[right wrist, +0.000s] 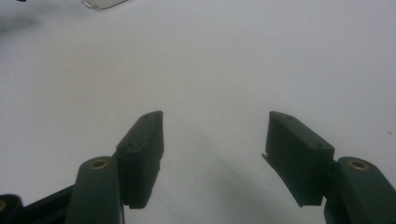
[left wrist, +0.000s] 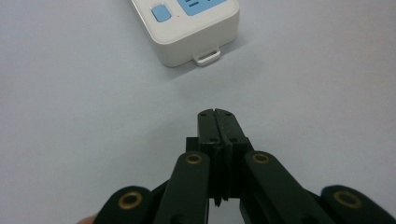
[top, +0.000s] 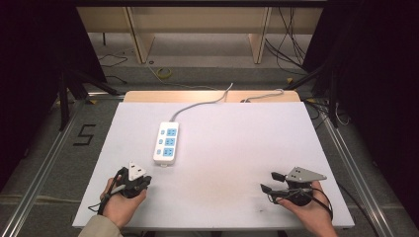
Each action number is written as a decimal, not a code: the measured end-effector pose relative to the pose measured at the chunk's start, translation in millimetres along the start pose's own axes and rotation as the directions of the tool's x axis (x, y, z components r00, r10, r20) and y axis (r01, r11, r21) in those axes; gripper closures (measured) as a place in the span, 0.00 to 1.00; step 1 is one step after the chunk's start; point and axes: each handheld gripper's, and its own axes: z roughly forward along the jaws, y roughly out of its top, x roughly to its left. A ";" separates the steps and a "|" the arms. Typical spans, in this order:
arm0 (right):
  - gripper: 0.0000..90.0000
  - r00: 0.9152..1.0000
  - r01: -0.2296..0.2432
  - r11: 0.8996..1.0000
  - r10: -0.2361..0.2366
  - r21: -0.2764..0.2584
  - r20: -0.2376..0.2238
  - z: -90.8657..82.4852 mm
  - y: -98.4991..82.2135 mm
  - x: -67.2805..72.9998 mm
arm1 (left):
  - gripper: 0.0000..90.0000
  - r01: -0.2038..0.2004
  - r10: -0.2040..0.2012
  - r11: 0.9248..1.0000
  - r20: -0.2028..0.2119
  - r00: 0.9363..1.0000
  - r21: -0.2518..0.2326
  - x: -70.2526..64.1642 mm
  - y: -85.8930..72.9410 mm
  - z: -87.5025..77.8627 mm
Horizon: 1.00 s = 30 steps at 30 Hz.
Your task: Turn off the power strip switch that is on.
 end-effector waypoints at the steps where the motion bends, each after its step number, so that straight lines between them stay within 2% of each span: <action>1: 0.42 1.000 0.002 1.000 -0.002 0.001 0.000 -0.1 0.0 -0.1 | 1.00 0.007 -0.007 1.000 0.000 1.000 0.001 0.0 0.5 0.0; 6: 0.42 1.000 0.000 1.000 0.000 0.000 0.000 0.0 0.1 0.2 | 1.00 0.031 -0.031 0.999 -0.007 0.999 0.010 -0.4 7.5 1.7; 11: 0.42 1.000 0.002 1.000 -0.002 0.000 0.000 0.6 0.1 0.5 | 1.00 0.030 -0.030 1.000 -0.011 0.999 0.010 0.8 11.7 2.7; 30: 0.42 1.000 0.000 1.000 0.000 0.003 -0.001 0.8 0.1 0.5 | 1.00 0.066 -0.065 0.998 -0.025 0.998 0.011 7.6 19.8 7.2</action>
